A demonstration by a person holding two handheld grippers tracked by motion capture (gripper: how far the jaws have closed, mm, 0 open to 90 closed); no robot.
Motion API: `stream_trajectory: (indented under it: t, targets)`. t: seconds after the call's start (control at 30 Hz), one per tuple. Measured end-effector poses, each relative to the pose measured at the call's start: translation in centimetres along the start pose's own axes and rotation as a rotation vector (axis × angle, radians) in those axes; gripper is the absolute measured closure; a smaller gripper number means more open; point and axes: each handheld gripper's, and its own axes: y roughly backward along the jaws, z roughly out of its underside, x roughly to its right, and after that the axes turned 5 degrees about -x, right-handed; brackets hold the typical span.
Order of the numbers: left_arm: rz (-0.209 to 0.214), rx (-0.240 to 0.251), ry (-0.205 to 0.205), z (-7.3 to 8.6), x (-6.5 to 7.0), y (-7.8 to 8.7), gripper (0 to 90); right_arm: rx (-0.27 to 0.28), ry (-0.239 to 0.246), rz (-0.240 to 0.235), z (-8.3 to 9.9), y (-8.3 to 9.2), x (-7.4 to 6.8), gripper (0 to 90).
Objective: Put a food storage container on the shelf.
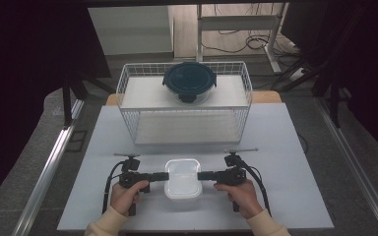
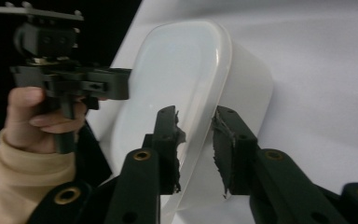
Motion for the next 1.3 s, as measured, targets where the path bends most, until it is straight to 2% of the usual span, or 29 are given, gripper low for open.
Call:
stream_trajectory:
  t: [0.07,0.13,0.4,0.53,0.6,0.93,1.0,1.07,1.1,1.17,1.27,1.3]
  targets:
    - [-0.007,0.016,-0.008,0.1,0.2,0.5,73.5,0.015,0.0,-0.05,0.3,0.5,-0.4,76.9]
    - [-0.007,0.027,-0.022,0.1,0.4,0.8,75.5,0.024,0.012,-0.074,0.4,0.8,-0.8,79.7]
    - [-0.012,0.024,-0.056,0.3,1.2,1.1,78.3,0.034,0.062,-0.031,0.5,1.1,-1.1,81.4]
    - [-0.004,0.029,-0.069,0.2,1.5,1.4,78.7,0.039,0.089,-0.029,0.4,1.4,-1.5,81.4]
    - [-0.002,0.038,-0.092,0.2,1.9,1.7,78.7,0.046,0.106,-0.028,0.3,1.6,-1.8,81.3]
    - [0.001,0.07,-0.153,0.0,3.6,3.0,79.0,0.075,0.19,-0.018,0.0,2.8,-3.7,81.3]
    - [-0.001,0.079,-0.175,-0.5,4.2,3.5,79.0,0.082,0.205,-0.015,-0.3,3.2,-4.3,81.3]
    - [-0.005,0.102,-0.214,-1.4,5.3,4.3,79.0,0.105,0.243,-0.008,-1.0,4.0,-5.4,81.3]
    - [-0.005,0.102,-0.214,-1.4,5.3,4.3,79.0,0.105,0.243,-0.008,-1.0,4.0,-5.4,81.3]
    - [-0.006,0.111,-0.235,-2.1,6.1,4.9,79.0,0.133,0.28,0.004,-1.9,5.0,-6.6,81.3]
    - [0.015,0.124,-0.265,-3.7,7.7,6.0,78.9,0.147,0.304,0.006,-2.9,6.1,-7.8,81.3]
    - [0.015,0.124,-0.265,-3.7,7.7,6.0,78.9,0.147,0.304,0.006,-2.9,6.1,-7.8,81.3]
